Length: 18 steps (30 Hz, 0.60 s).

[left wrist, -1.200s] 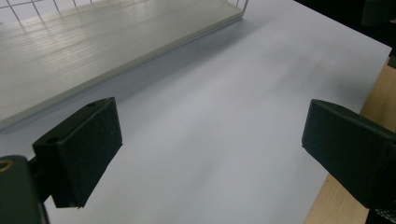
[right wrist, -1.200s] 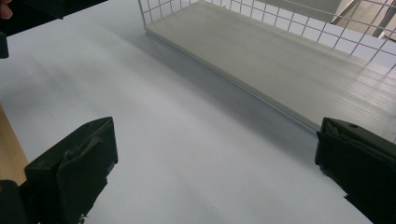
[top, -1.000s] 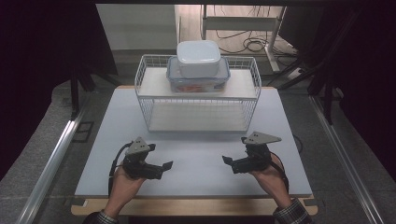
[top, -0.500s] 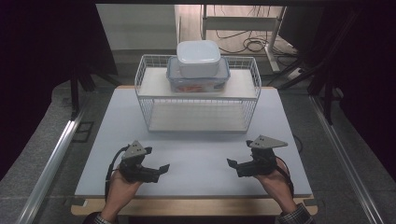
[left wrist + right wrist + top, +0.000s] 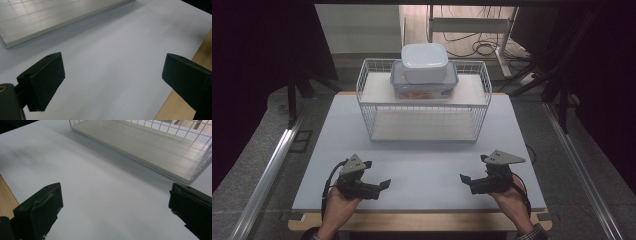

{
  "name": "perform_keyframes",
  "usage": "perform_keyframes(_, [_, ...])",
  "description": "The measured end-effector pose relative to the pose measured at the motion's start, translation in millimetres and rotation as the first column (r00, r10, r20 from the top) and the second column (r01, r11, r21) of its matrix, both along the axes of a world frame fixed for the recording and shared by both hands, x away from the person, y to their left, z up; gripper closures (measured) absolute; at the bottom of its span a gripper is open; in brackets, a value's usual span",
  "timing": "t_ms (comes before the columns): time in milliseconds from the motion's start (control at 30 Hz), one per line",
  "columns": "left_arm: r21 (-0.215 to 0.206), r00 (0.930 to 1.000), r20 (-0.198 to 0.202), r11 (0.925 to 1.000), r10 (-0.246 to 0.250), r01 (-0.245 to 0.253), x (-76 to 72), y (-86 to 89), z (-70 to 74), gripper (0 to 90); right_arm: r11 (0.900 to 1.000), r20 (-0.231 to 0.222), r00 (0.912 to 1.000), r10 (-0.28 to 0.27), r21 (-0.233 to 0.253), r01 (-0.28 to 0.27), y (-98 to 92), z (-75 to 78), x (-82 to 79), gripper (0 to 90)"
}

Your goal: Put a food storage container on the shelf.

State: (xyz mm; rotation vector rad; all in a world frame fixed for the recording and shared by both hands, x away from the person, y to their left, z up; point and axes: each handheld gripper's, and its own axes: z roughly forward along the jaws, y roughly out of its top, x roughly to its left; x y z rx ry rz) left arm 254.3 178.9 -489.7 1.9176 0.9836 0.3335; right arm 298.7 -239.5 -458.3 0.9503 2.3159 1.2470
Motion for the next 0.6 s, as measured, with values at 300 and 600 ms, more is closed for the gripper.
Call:
perform_keyframes(300, [0.003,0.9999,0.005,0.9999,0.012,-0.012,-7.1,5.1,-1.5,4.3,1.0,-0.002,1.0,-0.004,-0.007,0.004,-6.7,-2.7,-4.2,0.0])
perform_keyframes(600, [0.012,0.9995,0.007,0.9994,0.031,-0.031,-15.2,11.7,-4.9,3.8,1.0,-0.005,0.9999,-0.014,-0.005,0.014,-14.5,-3.7,-10.0,0.0])
